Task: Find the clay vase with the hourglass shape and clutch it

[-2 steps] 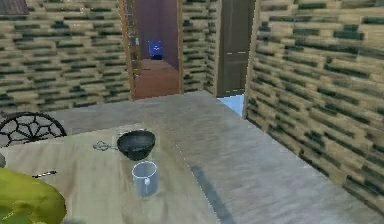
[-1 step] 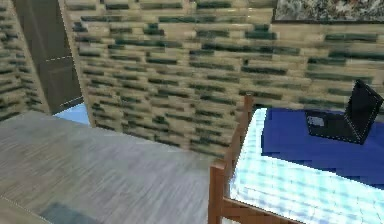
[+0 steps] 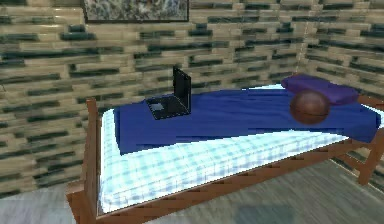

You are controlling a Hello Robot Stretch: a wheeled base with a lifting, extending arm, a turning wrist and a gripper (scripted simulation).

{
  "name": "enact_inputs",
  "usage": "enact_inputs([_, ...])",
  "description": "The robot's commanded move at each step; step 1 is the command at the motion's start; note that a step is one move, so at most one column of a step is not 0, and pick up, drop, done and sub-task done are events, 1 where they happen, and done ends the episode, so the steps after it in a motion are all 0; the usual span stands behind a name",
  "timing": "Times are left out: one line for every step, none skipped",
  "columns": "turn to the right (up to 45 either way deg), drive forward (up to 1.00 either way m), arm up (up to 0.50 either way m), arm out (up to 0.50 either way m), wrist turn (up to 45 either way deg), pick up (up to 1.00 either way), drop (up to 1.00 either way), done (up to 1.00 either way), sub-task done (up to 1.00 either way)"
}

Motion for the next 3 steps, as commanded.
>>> enact_inputs([45.0, 0.0, 0.0, 0.0, 0.0, 0.0, 0.0, 0.0, 0.0])
enact_inputs([21.0, 0.0, 0.0, 0.0, 0.0, 0.0, 0.0, 0.0, 0.0])
enact_inputs([0.0, 0.1, 0.0, 0.0, 0.0, 0.0, 0.0, 0.0, 0.0])
